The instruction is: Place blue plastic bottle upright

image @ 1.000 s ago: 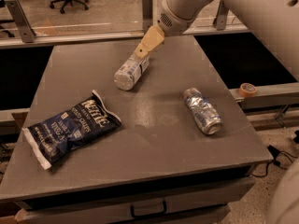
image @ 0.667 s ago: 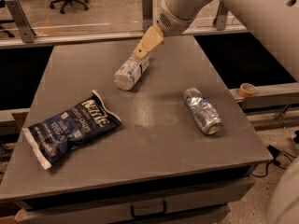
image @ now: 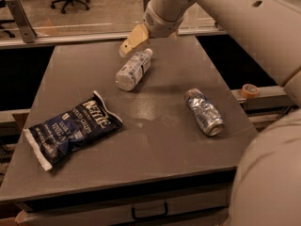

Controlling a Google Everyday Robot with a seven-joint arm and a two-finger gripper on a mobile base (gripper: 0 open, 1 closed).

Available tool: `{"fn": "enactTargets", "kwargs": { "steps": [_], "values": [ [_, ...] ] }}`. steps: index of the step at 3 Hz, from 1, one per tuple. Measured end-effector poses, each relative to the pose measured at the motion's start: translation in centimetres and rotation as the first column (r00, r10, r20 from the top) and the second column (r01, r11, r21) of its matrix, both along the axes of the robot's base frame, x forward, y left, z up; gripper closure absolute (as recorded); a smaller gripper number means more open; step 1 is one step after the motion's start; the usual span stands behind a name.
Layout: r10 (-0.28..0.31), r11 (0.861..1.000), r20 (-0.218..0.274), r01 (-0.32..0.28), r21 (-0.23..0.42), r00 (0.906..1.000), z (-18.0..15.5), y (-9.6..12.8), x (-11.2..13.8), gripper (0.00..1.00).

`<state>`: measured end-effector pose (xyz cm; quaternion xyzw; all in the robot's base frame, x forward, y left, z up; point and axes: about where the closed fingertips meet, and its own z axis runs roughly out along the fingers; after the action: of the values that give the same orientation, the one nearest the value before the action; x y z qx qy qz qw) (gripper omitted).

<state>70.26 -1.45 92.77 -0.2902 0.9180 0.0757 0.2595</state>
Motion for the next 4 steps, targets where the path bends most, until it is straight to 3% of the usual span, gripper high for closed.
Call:
{"fn": "enactTargets", "kwargs": {
  "steps": [1, 2, 4],
  "values": [
    [-0.141, 0.987, -0.069, 0.146, 0.065, 0.9876, -1.5, 0.8, 1.4, 0.00],
    [-0.276, 0.957, -0.123, 0.285, 0.060, 0.9532, -3.0, 1.1, 2.5, 0.00],
    [-0.498, 0.867, -0.169, 0.489, -0.094, 0.8509, -5.8, 0.9, 4.3, 0.00]
  ]
}}
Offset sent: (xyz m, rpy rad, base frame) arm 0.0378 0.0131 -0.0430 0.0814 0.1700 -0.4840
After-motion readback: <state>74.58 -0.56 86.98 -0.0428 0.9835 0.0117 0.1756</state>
